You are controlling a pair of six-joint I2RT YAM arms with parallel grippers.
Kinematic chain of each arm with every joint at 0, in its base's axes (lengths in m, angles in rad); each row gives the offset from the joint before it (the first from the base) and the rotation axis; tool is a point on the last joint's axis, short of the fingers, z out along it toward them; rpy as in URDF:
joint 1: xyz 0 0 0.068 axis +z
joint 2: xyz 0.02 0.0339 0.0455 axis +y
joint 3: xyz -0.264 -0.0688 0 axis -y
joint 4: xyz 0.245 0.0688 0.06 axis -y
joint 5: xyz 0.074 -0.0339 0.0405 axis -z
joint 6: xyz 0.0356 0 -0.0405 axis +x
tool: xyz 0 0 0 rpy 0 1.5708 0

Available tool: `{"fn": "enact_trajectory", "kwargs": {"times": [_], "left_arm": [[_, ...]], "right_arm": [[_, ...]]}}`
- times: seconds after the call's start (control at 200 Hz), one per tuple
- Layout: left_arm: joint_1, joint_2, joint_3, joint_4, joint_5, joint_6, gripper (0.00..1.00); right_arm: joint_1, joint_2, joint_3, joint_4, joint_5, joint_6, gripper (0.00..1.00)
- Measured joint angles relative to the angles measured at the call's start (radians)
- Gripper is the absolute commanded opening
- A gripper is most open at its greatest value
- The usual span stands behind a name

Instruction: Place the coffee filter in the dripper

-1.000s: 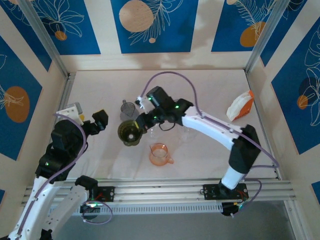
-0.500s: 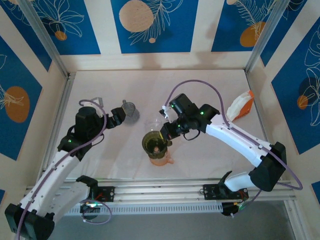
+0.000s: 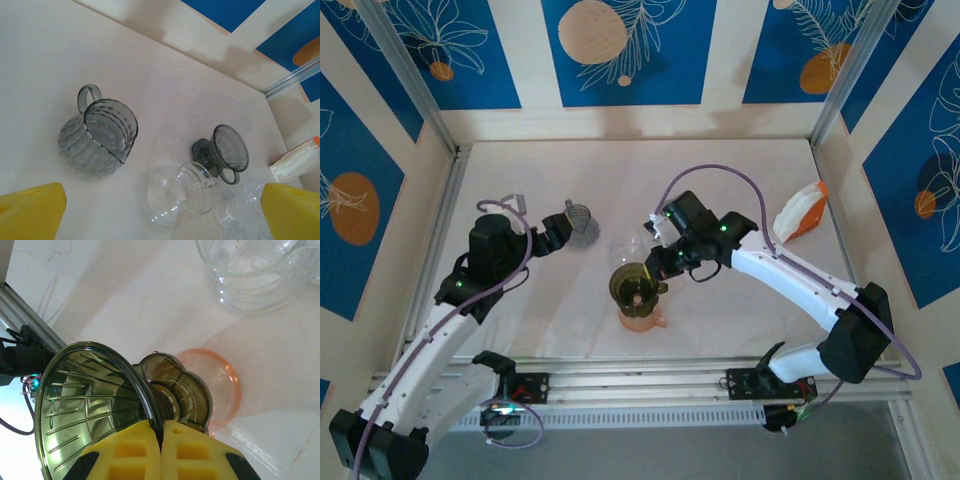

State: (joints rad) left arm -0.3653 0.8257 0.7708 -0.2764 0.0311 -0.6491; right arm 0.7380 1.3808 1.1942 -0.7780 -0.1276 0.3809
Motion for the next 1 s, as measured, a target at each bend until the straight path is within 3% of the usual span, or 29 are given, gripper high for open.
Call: {"fn": "enact_trajectory", "kwargs": {"times": [0.435, 0.665, 0.875, 1.0], "left_arm": [[0.0, 0.0, -0.007, 0.0, 0.0, 0.0, 1.0], [0.0, 0.0, -0.007, 0.0, 0.0, 0.0, 1.0], [0.0, 0.0, -0.007, 0.0, 0.0, 0.0, 1.0], [0.0, 0.0, -0.009, 0.001, 0.0, 0.0, 1.0]], "right_arm": [[-0.01, 0.0, -0.052, 0.04, 0.007, 0.0, 0.03], [-0.012, -0.001, -0.064, 0.052, 0.013, 0.014, 0.19], [-0.012, -0.016, -0.074, 0.052, 0.026, 0.023, 0.48], [-0.012, -0.034, -0.078, 0.052, 0.036, 0.032, 0.61]]}}
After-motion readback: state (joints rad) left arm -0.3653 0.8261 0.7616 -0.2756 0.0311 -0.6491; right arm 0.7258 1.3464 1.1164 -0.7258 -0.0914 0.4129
